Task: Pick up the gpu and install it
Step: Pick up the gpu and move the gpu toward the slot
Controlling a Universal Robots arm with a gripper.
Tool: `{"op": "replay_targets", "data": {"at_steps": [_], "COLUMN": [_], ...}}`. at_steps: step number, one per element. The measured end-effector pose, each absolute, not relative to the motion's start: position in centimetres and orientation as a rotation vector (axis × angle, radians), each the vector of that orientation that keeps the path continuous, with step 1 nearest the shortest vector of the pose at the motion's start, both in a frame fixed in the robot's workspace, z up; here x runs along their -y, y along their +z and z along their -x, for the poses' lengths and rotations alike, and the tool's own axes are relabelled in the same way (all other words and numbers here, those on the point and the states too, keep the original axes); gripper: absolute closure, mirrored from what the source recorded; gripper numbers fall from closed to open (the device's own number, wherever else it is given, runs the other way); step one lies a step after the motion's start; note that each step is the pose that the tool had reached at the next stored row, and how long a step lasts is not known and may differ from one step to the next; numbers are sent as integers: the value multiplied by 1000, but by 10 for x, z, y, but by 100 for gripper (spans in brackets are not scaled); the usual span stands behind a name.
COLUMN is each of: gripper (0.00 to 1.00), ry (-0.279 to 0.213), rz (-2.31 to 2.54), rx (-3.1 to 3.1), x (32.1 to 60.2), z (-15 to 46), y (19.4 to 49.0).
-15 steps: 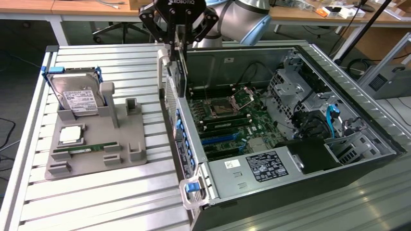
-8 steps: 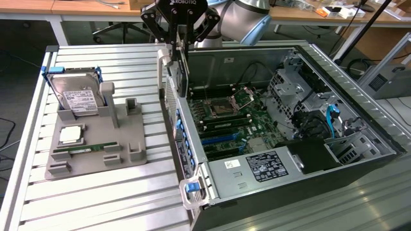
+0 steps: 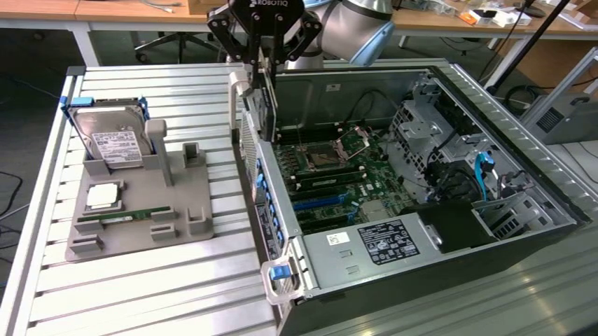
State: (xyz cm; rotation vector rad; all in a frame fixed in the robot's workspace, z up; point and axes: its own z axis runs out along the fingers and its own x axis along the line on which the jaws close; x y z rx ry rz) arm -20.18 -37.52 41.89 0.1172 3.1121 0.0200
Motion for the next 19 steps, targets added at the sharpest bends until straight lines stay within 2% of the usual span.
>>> {"op": "replay_targets", "data": {"at_steps": [19], "gripper": [73], "ry": [17], "rz": [-117], "rx": [-3112], "x": [375], "z": [192], "y": [419]}}
